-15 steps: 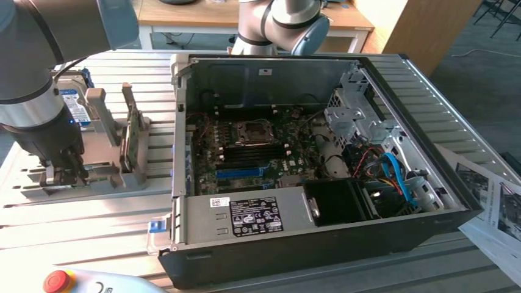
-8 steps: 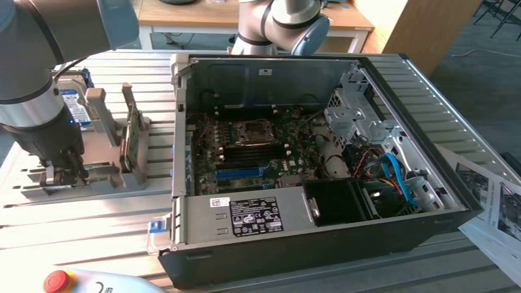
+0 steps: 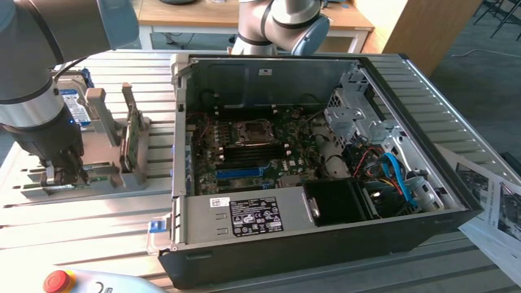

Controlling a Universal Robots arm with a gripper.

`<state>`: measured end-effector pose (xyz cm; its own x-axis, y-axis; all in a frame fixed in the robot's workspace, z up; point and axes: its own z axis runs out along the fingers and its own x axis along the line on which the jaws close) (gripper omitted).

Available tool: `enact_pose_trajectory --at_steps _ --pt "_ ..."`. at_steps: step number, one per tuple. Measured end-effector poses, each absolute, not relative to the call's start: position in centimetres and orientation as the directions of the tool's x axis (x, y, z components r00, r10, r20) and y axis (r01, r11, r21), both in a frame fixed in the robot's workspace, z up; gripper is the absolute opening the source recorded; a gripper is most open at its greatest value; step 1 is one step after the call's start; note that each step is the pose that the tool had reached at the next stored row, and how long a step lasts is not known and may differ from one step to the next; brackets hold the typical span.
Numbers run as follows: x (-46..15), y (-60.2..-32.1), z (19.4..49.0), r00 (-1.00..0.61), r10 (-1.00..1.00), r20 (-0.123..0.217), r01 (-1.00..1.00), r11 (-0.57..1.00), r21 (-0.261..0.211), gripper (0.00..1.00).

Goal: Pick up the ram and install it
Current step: 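Pick up the ram and move it above insertion slot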

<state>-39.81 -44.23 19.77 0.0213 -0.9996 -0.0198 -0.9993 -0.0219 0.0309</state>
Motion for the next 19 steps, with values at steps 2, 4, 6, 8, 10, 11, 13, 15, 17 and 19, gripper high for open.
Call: enact_pose_trajectory --at_steps 2,4,6,8,10,11,13,15,17,19 --pt "-39.81 -44.23 19.77 0.021 -1.0 -0.02 -0.999 -0.022 0.031 0.15" --pt "-39.81 -44.23 19.77 0.021 -1.0 -0.02 -0.999 -0.022 0.031 0.15" --pt "-39.81 -44.23 19.77 0.021 -1.0 -0.02 -0.999 -0.022 0.031 0.14" --pt "-39.81 -44.23 19.77 0.021 -1.0 -0.02 -0.999 -0.022 0.031 0.12" --pt "-39.81 -44.23 19.77 0.021 -1.0 -0.02 -0.999 -0.022 0.031 0.12" --pt "-39.81 -44.23 19.77 0.021 -1.0 -0.02 -0.999 -0.022 0.031 0.12" --pt "-39.82 -44.23 19.85 0.021 -1.0 -0.02 -0.999 -0.022 0.031 0.12" --pt "-39.82 -44.23 19.97 0.021 -1.0 -0.02 -0.999 -0.022 0.031 0.12" --pt "-39.82 -44.23 20.11 0.021 -1.0 -0.02 -0.999 -0.022 0.032 0.12" --pt "-39.82 -44.23 20.26 0.021 -1.0 -0.02 -0.999 -0.022 0.032 0.12"
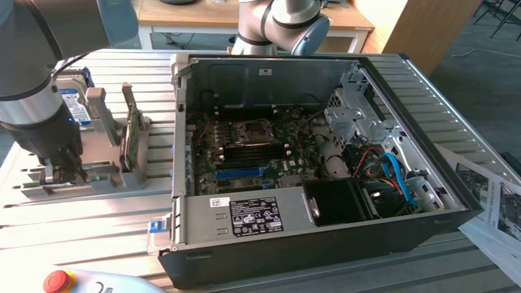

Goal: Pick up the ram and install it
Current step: 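Pick up the ram and move it above insertion slot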

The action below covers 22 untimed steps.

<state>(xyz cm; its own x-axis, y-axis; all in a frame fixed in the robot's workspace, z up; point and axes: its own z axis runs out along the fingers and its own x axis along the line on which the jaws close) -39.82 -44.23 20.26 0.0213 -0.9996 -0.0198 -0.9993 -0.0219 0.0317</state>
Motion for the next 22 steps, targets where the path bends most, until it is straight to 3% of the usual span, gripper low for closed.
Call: enact_pose_trajectory --at_steps 22 --pt "-39.8 -44.2 23.0 0.021 -1.0 -0.02 -0.999 -0.022 0.037 0.12"
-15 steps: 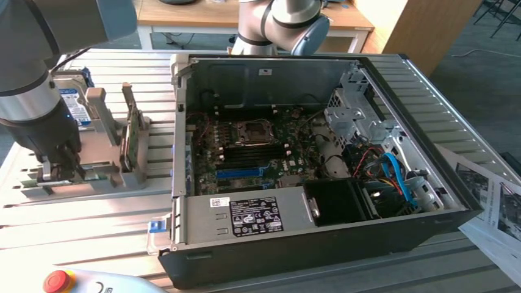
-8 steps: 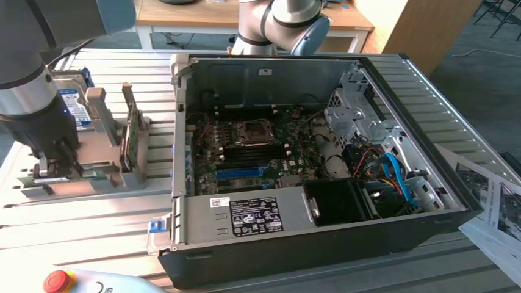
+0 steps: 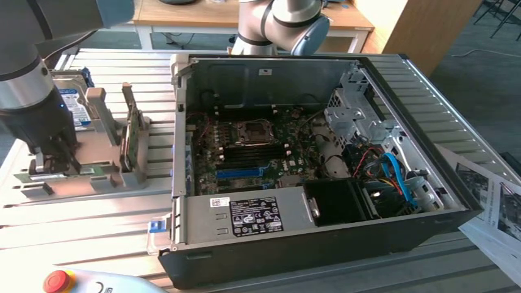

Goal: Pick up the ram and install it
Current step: 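Pick up the ram and move it above insertion slot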

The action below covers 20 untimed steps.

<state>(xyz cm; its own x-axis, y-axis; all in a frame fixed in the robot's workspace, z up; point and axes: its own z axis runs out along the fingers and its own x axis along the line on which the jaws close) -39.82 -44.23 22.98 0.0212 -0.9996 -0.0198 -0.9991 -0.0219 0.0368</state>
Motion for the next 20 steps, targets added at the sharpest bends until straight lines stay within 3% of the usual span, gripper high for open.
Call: enact_pose_trajectory --at_steps 20 --pt "-39.8 -44.2 26.4 0.021 -1.0 -0.019 -0.999 -0.022 0.048 0.12"
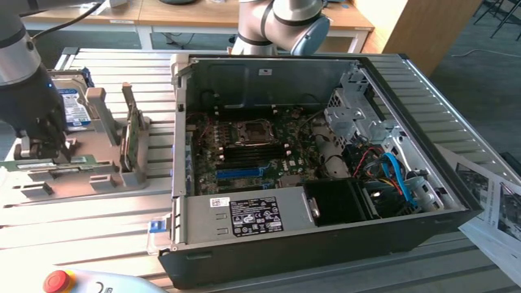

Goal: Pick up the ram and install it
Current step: 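Pick up the ram and move it above insertion slot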

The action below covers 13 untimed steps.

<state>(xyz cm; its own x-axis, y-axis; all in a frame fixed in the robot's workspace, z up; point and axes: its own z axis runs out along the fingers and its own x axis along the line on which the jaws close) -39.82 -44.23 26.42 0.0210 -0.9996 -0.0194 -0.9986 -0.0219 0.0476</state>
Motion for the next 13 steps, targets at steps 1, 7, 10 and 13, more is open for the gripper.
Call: enact_pose_trajectory --at_steps 1,7,10,13 --pt "-39.8 -44.2 26.5 0.021 -1.0 -0.019 -0.999 -0.022 0.048 0.12" --pt "-39.8 -44.2 27.3 0.021 -1.0 -0.018 -0.998 -0.022 0.052 0.12" --pt "-39.8 -44.2 27.7 0.021 -1.0 -0.018 -0.998 -0.022 0.054 0.12" --pt "-39.8 -44.2 28.1 0.021 -1.0 -0.017 -0.998 -0.022 0.055 0.12"
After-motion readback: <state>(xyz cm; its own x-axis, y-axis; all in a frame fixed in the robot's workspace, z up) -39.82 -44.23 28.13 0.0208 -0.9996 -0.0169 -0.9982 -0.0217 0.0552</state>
